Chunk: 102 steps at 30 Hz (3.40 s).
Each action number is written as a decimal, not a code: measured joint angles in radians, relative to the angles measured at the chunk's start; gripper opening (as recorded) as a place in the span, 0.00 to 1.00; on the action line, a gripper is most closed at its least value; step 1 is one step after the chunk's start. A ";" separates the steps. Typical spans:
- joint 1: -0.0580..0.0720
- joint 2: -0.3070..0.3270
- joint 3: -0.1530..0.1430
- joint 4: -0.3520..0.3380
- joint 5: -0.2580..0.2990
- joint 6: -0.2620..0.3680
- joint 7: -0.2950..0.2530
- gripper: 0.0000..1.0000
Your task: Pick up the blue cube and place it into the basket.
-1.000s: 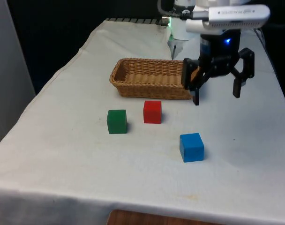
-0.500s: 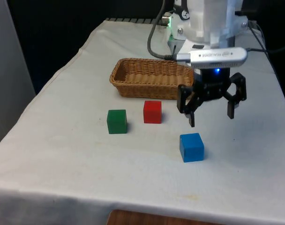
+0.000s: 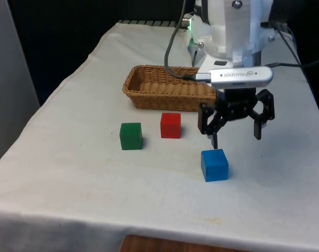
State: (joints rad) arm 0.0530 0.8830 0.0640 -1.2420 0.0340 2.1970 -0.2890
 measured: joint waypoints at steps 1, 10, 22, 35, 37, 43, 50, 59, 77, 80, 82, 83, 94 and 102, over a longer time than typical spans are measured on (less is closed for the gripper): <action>0.000 0.001 -0.001 -0.001 0.000 0.000 0.000 1.00; 0.000 0.026 -0.012 0.003 0.000 0.004 -0.004 1.00; 0.000 0.039 -0.038 0.003 -0.016 0.004 -0.009 1.00; 0.000 0.049 -0.048 0.014 -0.018 0.006 -0.009 1.00; -0.001 0.056 -0.052 0.025 -0.018 0.006 -0.009 1.00; -0.004 0.082 -0.056 0.063 -0.018 0.004 -0.012 1.00; -0.005 0.124 -0.059 0.118 -0.018 0.002 -0.013 1.00; -0.005 0.182 -0.059 0.171 -0.016 0.002 -0.013 1.00; -0.005 0.185 -0.058 0.172 -0.013 0.003 -0.013 0.00; -0.005 0.185 -0.058 0.172 -0.013 0.003 -0.013 0.00; -0.005 0.185 -0.058 0.172 -0.013 0.003 -0.013 0.00; -0.005 0.185 -0.058 0.172 -0.013 0.003 -0.013 0.00; -0.005 0.134 -0.058 0.176 -0.013 -0.057 -0.009 0.00; -0.006 0.075 -0.060 0.147 -0.013 -0.101 -0.007 0.00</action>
State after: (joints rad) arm 0.0470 0.9580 0.0040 -1.0950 0.0210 2.0960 -0.2960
